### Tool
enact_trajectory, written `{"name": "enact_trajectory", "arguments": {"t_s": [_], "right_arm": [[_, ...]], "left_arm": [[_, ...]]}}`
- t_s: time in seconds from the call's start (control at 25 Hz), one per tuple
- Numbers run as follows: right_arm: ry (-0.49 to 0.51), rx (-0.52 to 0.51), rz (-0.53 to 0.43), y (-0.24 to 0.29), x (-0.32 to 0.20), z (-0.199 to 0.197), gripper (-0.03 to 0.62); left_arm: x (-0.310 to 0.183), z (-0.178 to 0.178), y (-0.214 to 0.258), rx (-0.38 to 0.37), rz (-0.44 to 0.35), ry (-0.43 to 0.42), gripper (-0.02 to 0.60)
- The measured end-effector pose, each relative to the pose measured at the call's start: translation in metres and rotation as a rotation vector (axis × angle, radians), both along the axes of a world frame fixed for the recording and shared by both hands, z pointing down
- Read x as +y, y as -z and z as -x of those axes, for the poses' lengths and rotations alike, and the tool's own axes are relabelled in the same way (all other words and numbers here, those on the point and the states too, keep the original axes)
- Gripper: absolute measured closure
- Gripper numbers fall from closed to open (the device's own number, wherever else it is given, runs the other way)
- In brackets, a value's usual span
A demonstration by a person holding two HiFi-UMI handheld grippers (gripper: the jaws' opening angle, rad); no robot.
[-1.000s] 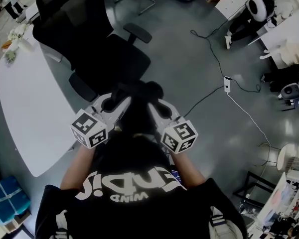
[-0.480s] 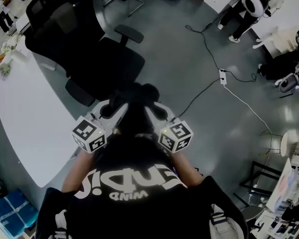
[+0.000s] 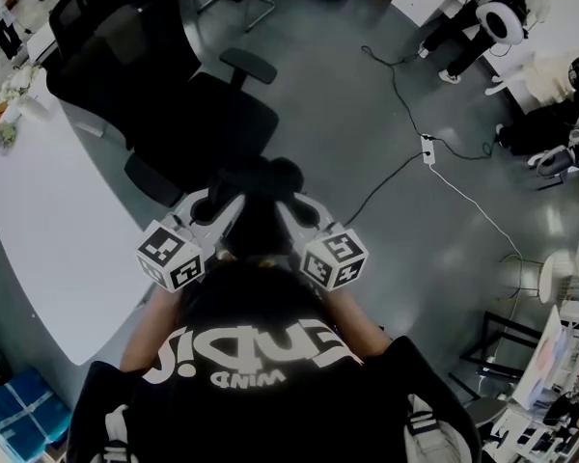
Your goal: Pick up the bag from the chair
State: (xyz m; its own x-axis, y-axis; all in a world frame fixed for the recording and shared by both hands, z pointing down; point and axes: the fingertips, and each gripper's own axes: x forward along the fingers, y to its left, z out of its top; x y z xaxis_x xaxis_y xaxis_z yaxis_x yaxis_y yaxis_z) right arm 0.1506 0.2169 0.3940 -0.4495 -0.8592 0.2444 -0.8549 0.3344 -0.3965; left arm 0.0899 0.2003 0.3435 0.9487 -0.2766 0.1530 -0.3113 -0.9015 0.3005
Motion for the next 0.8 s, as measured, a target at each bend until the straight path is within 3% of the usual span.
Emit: {"name": "enact_trajectory", "arguments": {"t_s": [0.8], "right_arm": [[0.022, 0.015, 0.018, -0.0055, -0.0122, -0.0056, 0.562]], "left_arm": [[-0.0094, -0.0050, -0.0053, -0.007, 0.022, 0.018, 0.548]]}}
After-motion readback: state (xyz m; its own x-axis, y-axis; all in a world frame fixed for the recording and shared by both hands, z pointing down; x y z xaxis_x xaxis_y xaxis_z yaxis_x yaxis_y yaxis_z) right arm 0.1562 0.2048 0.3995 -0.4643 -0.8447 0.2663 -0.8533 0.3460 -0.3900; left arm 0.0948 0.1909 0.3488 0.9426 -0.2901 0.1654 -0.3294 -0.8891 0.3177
